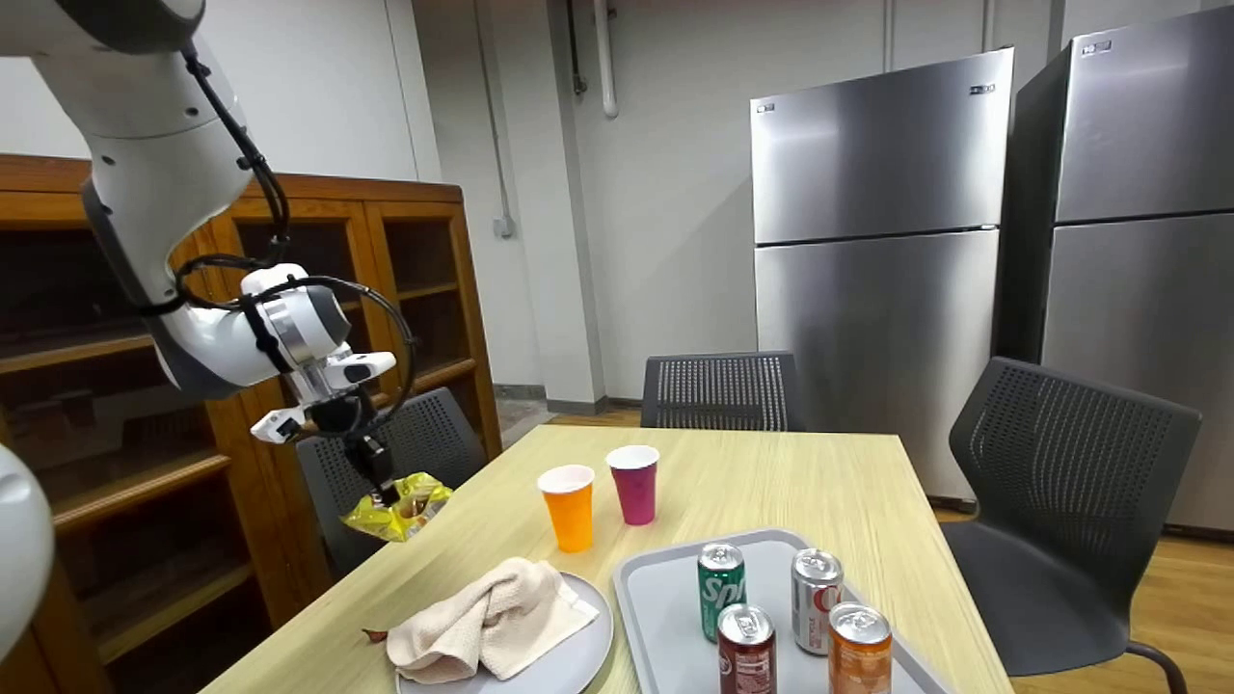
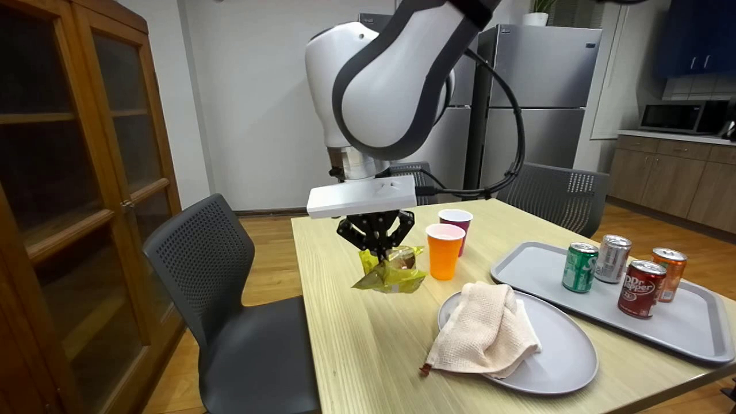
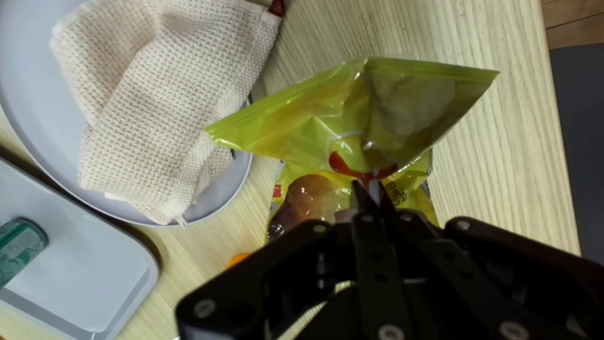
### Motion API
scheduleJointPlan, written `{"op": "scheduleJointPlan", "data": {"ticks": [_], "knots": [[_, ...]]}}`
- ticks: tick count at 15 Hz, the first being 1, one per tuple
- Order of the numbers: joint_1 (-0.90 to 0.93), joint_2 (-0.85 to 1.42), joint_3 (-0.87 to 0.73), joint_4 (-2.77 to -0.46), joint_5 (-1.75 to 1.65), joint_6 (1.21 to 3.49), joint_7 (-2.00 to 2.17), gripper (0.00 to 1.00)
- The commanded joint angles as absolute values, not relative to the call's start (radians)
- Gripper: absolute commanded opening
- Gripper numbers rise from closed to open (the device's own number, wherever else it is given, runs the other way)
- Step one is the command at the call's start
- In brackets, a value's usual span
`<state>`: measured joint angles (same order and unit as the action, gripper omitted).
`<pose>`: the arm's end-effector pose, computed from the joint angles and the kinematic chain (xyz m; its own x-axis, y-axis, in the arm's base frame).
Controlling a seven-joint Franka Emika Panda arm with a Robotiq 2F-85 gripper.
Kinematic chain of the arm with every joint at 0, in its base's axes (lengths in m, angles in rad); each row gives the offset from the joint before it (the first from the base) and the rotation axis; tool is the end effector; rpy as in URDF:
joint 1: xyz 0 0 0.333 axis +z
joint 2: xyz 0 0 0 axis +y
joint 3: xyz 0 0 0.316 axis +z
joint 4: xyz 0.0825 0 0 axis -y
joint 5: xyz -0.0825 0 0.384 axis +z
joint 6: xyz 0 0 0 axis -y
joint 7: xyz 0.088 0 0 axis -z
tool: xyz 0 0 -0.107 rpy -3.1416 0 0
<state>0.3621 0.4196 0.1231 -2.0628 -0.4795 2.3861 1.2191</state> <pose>0.5179 0.2675 0.2222 0.9214 -0.3441 0.1805 -0.3771 -0.9040 0.2014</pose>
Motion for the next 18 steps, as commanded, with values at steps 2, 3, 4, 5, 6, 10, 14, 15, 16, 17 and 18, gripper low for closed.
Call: {"op": "scheduleJointPlan", "data": {"ticks": [2,3,4,5,6,10,14,15,16,17,18], "knots": [[0.42,0.544,0.08,-1.912,-0.455,2.313,1.233,0.0],[0.427,0.564,0.074,-1.892,-0.448,2.308,1.23,0.0],[0.433,0.583,0.069,-1.871,-0.439,2.303,1.228,0.0],[0.438,0.6,0.065,-1.854,-0.431,2.3,1.227,0.0],[0.443,0.618,0.06,-1.836,-0.425,2.296,1.225,0.0],[0.462,0.669,0.046,-1.779,-0.404,2.28,1.221,0.0],[0.477,0.706,0.031,-1.741,-0.397,2.265,1.218,0.0],[0.479,0.713,0.029,-1.733,-0.397,2.261,1.218,0.0],[0.48,0.719,0.028,-1.727,-0.395,2.258,1.218,0.0],[0.483,0.724,0.025,-1.722,-0.396,2.255,1.219,0.0],[0.485,0.728,0.023,-1.718,-0.396,2.253,1.218,0.0]]}}
